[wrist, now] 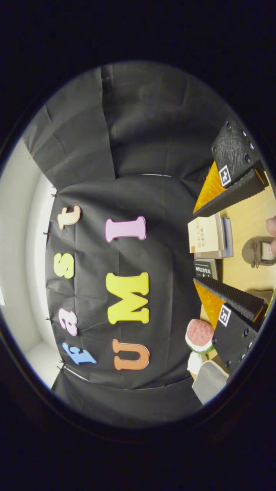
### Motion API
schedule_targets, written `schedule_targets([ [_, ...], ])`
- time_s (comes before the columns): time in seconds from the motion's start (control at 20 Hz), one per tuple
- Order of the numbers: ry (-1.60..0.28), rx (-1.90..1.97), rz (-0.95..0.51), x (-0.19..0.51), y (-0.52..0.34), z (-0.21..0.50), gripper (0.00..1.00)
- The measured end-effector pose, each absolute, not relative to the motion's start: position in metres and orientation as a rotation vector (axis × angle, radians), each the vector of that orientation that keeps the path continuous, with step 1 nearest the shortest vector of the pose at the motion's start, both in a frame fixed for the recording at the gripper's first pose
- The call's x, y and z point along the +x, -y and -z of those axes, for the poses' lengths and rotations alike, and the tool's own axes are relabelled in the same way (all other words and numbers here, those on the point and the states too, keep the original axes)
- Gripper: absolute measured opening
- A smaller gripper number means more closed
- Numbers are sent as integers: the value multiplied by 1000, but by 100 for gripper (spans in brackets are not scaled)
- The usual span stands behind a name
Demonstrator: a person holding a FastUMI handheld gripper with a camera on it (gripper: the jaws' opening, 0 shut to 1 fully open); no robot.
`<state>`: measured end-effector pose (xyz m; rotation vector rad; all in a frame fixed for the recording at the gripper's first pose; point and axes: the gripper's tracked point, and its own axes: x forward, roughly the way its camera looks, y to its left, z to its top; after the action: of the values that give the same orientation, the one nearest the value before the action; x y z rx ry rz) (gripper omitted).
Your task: Open the storage box then place both shoes into the box .Put the left shoe in first, then the right shoe, with the right side of both shoes facing outward in a uniform manner.
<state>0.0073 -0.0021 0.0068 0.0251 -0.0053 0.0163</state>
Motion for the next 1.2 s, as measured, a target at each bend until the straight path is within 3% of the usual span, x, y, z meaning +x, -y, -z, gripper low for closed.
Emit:
schedule_targets([
  [0.5, -49, 103, -236, -7, -109, 4, 95],
  [1.2, -366, 381, -514, -24, -314, 125, 95],
])
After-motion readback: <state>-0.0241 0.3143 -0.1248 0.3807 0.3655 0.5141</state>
